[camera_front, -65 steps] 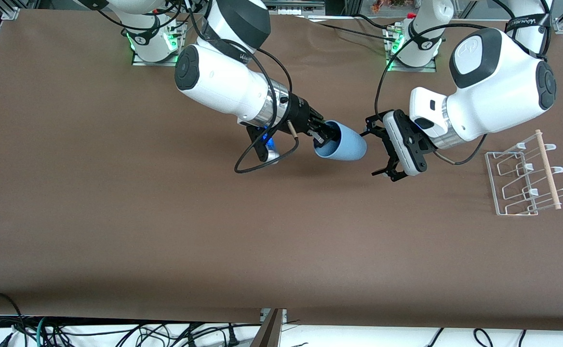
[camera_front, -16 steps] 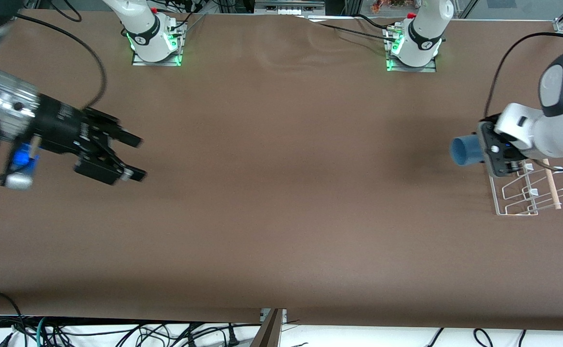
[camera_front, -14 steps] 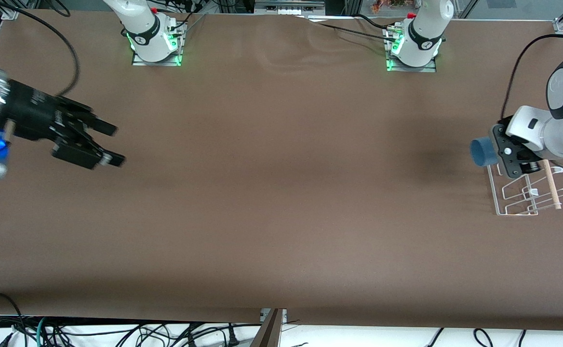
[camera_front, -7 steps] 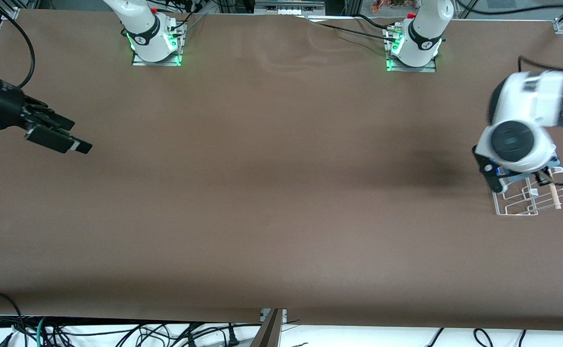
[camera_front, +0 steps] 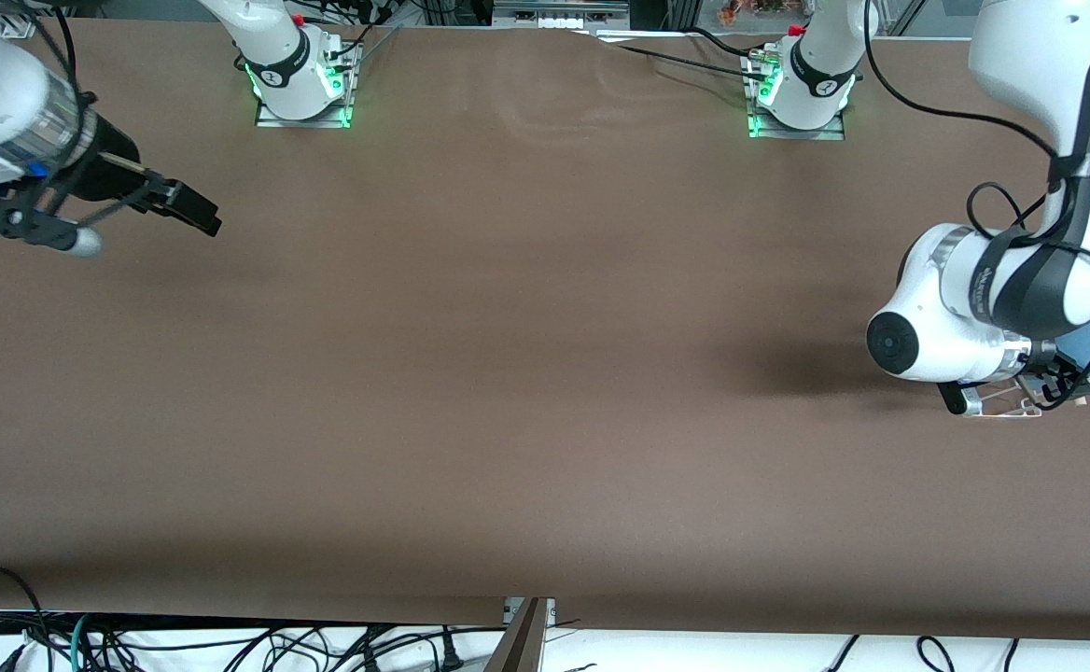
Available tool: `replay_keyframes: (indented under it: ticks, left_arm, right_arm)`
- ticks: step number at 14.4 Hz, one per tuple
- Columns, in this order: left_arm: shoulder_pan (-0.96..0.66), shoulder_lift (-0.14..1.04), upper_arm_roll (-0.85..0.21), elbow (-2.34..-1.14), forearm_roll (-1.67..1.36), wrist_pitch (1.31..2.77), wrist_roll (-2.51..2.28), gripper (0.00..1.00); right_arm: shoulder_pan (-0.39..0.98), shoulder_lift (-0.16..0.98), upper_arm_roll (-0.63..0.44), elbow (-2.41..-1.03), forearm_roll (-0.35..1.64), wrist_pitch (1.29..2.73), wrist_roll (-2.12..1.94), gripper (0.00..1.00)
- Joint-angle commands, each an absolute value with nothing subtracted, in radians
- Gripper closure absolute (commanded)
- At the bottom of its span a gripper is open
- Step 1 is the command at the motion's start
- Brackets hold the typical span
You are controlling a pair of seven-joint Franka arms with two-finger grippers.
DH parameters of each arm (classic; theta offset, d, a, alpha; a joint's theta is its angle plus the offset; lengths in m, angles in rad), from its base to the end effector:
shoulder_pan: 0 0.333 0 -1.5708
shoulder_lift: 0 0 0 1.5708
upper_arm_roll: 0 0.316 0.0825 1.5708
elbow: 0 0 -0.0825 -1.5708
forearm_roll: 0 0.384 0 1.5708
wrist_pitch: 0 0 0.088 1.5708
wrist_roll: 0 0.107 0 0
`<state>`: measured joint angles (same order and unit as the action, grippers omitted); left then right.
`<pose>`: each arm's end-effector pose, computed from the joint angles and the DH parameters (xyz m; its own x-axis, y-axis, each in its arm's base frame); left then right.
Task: Transfer cup to left arm and place on rack
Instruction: 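Lower the cup with the left gripper onto the wire rack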
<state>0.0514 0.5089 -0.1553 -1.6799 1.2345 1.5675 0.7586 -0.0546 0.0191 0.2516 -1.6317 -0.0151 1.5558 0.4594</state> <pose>0.6440 0.0471 0.3295 0.1940 -0.3131 -0.9297 -0.9743 -0.1717 -0.1455 0.5450 0.1059 0.5844 0.9623 -0.2599 -0.0799 -0.2564 -0.9652 0.0510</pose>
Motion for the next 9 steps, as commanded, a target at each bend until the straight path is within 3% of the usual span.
replay_keyframes:
  ticks: [1,3,9]
  left_arm:
    - [0.092,0.505,-0.16,-1.716,1.288,1.555,0.669,0.93]
    - [0.097,0.505,-0.16,-1.787,1.351,1.558,0.655,0.91]
    - [0.1,0.532,-0.16,-1.789,1.373,1.575,0.621,0.92]
  right_arm:
    - [0.056,-0.003,0.106,-1.703,-0.081,1.58,0.31,0.01]
    - [0.06,-0.008,0.074,-1.71,-0.087,1.565,0.22,0.01]
    - [0.06,0.0,0.008,-1.697,-0.038,1.499,0.112,0.01]
